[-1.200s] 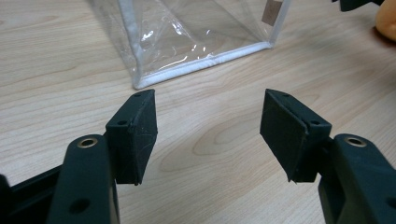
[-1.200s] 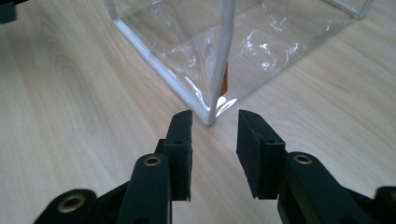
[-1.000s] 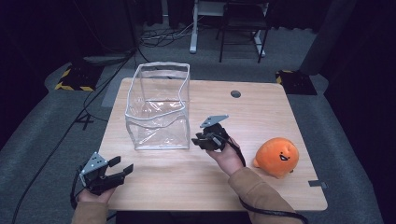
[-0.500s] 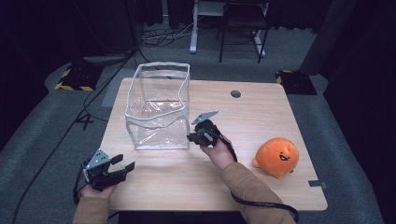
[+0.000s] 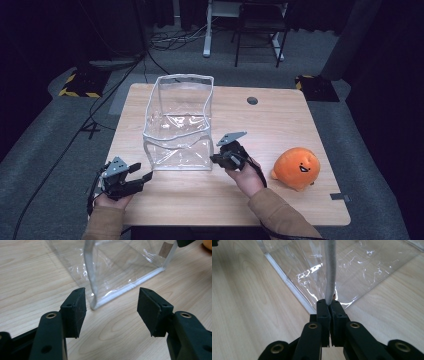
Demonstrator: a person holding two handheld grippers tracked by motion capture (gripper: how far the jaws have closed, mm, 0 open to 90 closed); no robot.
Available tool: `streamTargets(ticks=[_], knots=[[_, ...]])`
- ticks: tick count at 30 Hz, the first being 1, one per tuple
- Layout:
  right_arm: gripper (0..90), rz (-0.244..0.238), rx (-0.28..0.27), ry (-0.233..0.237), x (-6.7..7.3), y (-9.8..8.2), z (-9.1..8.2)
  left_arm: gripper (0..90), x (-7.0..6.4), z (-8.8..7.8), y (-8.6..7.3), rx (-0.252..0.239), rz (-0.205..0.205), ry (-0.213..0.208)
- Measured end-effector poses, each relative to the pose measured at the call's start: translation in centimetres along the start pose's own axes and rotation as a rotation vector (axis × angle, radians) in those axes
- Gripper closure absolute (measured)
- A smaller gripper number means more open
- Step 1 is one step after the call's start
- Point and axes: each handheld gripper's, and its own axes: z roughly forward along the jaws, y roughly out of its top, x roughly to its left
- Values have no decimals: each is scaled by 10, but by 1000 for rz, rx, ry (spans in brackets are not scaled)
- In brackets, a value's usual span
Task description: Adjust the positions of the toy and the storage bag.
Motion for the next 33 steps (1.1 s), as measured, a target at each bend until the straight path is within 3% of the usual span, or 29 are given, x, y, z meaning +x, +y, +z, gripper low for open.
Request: streamTargets(ticks=[5,10,16,20,27,33], knots=[[872,26,-7,1,3,-20,-17,408,-9,6,3,29,45,-8],[872,52,-15,-1,8,-41,-35,409,-17,10,5,47,63,-50],[872,58,-17,-21,19,-67,-58,407,-36,10,4,62,111,-106],[872,60,-17,-25,27,-82,-71,407,-42,10,3,67,122,-119],[871,60,-9,-39,37,-97,-86,407,-41,12,0,85,120,-126],[870,82,-8,-48,42,-113,-100,404,-46,15,0,87,120,-159]])
